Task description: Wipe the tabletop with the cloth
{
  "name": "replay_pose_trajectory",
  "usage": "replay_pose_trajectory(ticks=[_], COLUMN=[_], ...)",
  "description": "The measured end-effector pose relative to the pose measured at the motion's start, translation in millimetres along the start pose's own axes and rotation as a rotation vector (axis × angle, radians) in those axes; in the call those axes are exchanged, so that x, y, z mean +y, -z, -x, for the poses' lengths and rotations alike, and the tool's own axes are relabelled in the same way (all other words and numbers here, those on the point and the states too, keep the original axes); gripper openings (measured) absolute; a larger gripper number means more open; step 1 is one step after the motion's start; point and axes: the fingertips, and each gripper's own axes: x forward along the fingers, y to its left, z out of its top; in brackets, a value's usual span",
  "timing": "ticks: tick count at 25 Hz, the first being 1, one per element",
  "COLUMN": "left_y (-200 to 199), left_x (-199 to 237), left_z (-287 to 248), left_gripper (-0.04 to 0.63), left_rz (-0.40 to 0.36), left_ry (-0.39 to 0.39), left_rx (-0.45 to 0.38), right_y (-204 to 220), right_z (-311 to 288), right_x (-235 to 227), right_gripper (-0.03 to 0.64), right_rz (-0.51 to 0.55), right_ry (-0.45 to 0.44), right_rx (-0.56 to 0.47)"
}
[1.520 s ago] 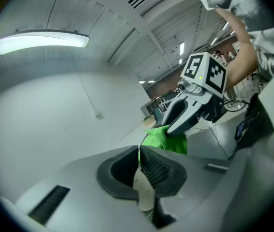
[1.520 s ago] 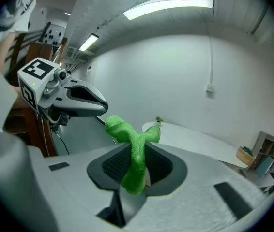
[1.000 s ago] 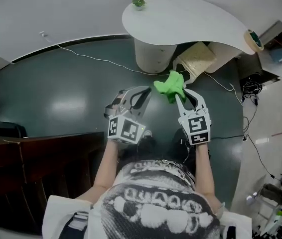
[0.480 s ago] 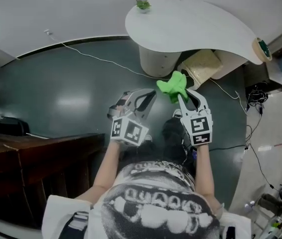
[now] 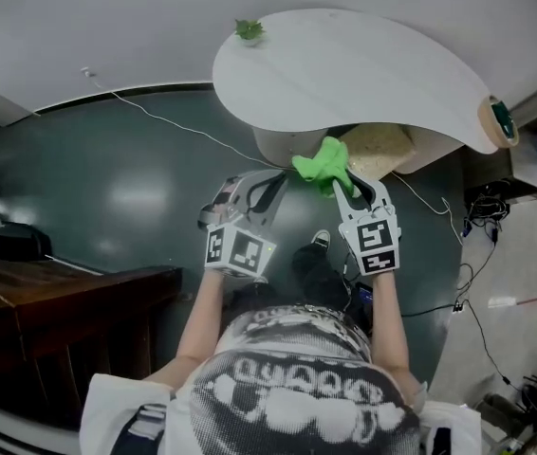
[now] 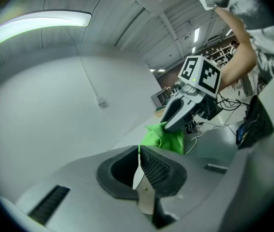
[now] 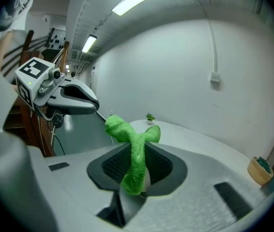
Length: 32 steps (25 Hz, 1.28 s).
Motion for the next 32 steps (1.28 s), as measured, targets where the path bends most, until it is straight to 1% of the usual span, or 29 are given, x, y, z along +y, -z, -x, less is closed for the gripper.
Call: replay_pose_trajectory(ticks=[6, 11, 22, 27, 32], left_y=[-26.3, -44.6, -58.1, -51.7, -44.4], left_x=[0.1, -2.0, -6.9, -2.9, 13.5], left_z=[-64.2, -97.3, -130.6, -146.7, -169.9], left_gripper=[0.011, 0.011, 0.011, 0.011, 0.011], left_rz=[-0.013, -0.019, -0.032, -0.034, -0.033], left_ry=[-0.035, -0.049, -0.007, 0.016, 0.026], left_rx=[0.018, 0.042, 0.075, 0.088, 0.082], right_y=[6.1, 12.7, 23.1, 27.1, 23.7], right_z=[-11.2, -16.4, -23.9, -35.6, -57.5], right_x=[-72.6, -106.6, -142.8, -155.0, -169.3], right_gripper=[0.084, 0.084, 0.084, 0.084, 0.084], right_rz=[0.004, 0.004, -0.037, -0.053, -0.058], right_ry=[-0.035, -0.064, -0.071, -0.066, -0.060], right_rx=[-0.019, -0.035, -0.042, -0.035, -0.028])
